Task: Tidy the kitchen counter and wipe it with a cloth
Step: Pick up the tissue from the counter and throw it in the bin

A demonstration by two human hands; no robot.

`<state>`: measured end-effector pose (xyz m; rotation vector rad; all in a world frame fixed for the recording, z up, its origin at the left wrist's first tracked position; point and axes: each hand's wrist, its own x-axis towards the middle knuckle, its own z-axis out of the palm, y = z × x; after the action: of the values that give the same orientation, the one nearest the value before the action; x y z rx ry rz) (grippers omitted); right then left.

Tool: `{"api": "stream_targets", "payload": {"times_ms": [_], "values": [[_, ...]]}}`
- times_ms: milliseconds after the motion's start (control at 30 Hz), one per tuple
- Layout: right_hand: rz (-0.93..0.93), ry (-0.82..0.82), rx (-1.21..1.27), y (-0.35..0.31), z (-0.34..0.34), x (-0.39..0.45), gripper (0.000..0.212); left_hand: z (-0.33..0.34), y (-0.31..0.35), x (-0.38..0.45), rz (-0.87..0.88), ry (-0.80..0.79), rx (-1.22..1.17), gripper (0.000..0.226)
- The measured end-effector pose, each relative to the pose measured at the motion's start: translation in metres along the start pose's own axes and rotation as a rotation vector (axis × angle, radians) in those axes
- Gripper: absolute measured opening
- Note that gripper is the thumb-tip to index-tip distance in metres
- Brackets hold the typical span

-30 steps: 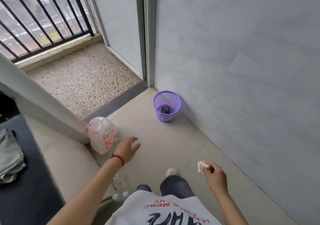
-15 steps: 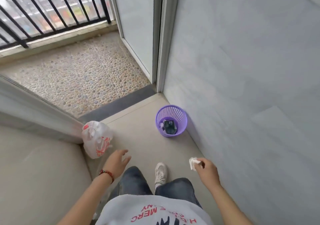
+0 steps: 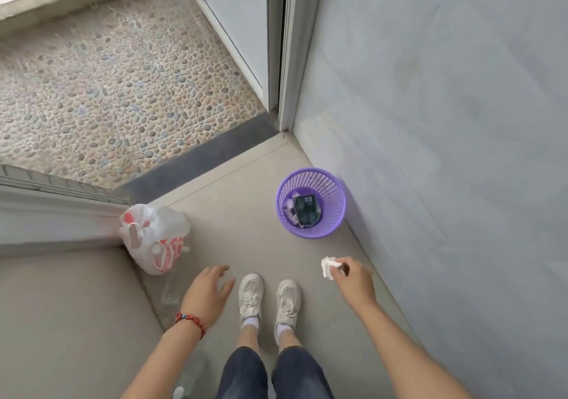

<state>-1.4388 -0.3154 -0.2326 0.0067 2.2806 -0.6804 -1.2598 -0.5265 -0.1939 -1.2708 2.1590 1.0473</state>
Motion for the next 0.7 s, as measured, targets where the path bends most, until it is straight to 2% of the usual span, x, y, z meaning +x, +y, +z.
{"api": "stream_targets", "payload": {"times_ms": [200, 400, 567, 700], "values": [[0.057, 0.058, 0.059, -0.013, 0.02, 0.066, 0.019, 0.016, 0.002, 0.058, -0.005, -0.021, -0.019, 0.035], [0.042, 0.14, 0.101, -0.033, 0.021, 0.114, 0.023, 0.017, -0.009, 0.068, -0.032, 0.021, -0.037, 0.034], [0.091, 0.158, 0.093, -0.039, 0.014, 0.13, 0.044, 0.018, -0.012, 0.063, -0.049, 0.024, -0.056, 0.033], [0.131, 0.104, 0.068, -0.032, 0.005, 0.115, 0.046, 0.013, -0.009, 0.055, -0.044, 0.044, -0.075, 0.033]]}}
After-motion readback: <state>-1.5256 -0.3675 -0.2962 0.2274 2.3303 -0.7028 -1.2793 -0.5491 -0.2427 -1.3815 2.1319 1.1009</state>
